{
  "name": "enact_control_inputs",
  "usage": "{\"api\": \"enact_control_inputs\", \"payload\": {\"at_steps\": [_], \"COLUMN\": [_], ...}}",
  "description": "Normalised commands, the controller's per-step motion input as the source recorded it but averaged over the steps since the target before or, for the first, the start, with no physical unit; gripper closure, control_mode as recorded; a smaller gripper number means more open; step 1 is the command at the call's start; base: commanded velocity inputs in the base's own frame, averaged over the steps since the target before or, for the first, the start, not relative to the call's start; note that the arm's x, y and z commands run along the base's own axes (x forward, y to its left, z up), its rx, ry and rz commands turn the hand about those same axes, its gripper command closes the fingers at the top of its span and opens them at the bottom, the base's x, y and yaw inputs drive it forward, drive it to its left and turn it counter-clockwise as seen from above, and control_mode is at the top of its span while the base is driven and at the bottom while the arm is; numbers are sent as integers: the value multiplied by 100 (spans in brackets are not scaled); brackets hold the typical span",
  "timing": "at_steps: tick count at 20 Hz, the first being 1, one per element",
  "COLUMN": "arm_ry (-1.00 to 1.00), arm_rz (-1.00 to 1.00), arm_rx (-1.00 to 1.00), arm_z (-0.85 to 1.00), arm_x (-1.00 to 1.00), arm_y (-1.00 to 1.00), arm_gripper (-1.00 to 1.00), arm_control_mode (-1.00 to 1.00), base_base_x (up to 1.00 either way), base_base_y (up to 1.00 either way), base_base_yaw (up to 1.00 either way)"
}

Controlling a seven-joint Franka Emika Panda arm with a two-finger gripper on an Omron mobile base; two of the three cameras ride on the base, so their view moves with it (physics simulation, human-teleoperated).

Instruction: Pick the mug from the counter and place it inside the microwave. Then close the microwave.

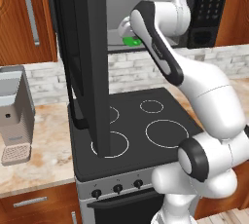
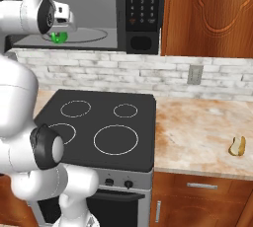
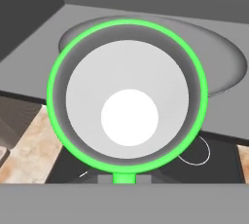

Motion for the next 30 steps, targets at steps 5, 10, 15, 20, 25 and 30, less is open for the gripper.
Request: {"api": "enact_control_inputs", "payload": {"at_steps": [5,10,15,20,25,30], "arm_ry": [0,1,2,3,3,4], "arm_rz": [0,0,0,0,0,0], "arm_rx": [0,0,0,0,0,0], "arm_z": [-2,0,0,0,0,0], "arm_x": [27,28,29,27,24,27], "arm_y": [0,0,0,0,0,0], "arm_gripper": [100,100,100,100,100,100], "arm_control_mode": [-100,-100,-100,-100,-100,-100], "base_base_x": [0,0,0,0,0,0], "base_base_y": [0,0,0,0,0,0], "base_base_yaw": [0,0,0,0,0,0]}}
